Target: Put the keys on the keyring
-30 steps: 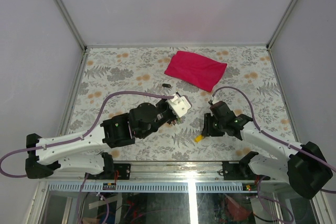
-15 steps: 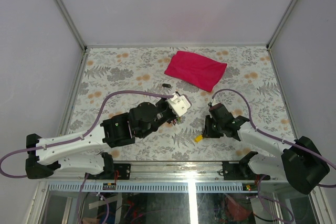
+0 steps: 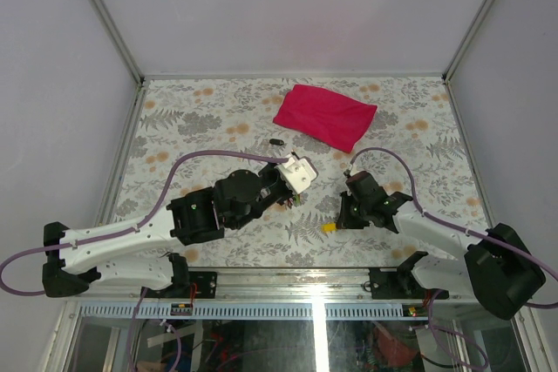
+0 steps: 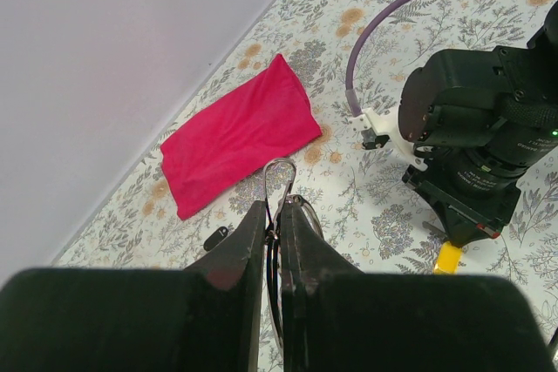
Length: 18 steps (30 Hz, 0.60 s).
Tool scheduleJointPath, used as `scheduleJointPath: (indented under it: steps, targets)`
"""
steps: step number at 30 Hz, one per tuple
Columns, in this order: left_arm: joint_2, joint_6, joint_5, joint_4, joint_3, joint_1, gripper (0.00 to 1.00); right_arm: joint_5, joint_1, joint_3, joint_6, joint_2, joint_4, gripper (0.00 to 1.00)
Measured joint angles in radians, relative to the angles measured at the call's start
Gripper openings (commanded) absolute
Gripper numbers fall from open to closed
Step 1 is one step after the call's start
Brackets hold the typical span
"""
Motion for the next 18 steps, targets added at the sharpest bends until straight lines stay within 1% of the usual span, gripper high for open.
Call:
scheduleJointPath:
  steps: [4,8,12,15,18]
  targets:
    - [0.0,0.0,0.0,0.0,0.0,0.0,0.0,0.001,0.0,0.001,-0.019,-0.024,-0.017,0.0]
    - [0.0,0.0,0.0,0.0,0.0,0.0,0.0,0.002,0.0,0.029,-0.078,-0.105,-0.077,0.0]
    - [0.0,0.0,0.003,0.0,0.0,0.0,0.0,-0.002,0.0,0.097,-0.167,-0.202,-0.127,0.0]
    - [0.0,0.0,0.01,0.0,0.0,0.0,0.0,-0.035,0.0,0.152,-0.25,-0.272,-0.148,0.0]
    - [0.0,-0.003,0.014,0.0,0.0,0.0,0.0,-0.048,0.0,0.214,-0.302,-0.287,-0.2,0.0]
